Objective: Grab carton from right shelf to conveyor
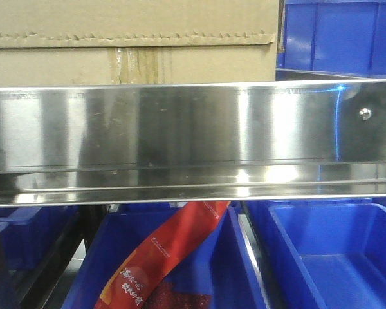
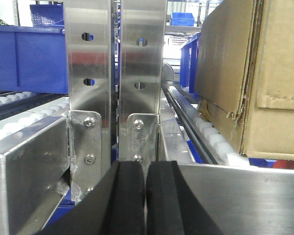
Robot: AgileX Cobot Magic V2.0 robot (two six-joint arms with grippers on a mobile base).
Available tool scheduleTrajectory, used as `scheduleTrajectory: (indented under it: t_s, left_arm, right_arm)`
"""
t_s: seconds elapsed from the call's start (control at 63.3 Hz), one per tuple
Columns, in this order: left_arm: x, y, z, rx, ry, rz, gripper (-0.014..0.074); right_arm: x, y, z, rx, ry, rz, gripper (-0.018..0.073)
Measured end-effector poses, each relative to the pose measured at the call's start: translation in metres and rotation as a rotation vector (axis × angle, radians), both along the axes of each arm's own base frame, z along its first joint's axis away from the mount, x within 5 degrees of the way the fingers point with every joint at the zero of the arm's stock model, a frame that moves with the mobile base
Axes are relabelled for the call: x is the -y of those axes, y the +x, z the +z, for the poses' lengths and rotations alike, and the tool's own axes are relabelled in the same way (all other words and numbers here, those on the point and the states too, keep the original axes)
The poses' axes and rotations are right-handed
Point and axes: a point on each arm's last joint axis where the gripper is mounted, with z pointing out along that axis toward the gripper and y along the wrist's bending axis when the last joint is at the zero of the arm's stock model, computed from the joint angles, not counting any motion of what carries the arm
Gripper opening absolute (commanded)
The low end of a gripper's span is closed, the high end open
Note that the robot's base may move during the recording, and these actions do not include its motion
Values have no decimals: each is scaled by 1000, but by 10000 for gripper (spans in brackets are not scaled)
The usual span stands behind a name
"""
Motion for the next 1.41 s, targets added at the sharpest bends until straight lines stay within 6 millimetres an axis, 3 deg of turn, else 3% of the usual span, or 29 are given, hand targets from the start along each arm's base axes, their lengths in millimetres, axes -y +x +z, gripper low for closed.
scheduleTrajectory:
  t_s: [0.489, 0.853, 1.058, 1.137, 1.232, 1.326, 1.405]
  left_arm:
    - [0, 0, 0, 4, 0, 0, 15]
    - [0, -1, 10, 107, 2, -1, 15]
    - [0, -3, 19, 194, 9, -1, 17]
    - [1, -6, 35, 197, 16, -1, 68]
    - [1, -16, 66, 197, 55, 7, 206]
    - [1, -25, 96, 167, 71, 18, 366]
    - [1, -30, 118, 134, 66, 23, 449]
  right_arm:
    - [0, 0, 0, 0, -1, 0, -69]
    - [0, 0, 3, 35, 4, -3, -69]
    - [1, -1, 12, 116, 64, -8, -68]
    - [0, -4, 27, 102, 90, 5, -64]
    - [0, -14, 59, 104, 96, 27, 40]
    - [-1, -24, 88, 124, 98, 41, 252]
    - [-1, -27, 107, 141, 100, 45, 426]
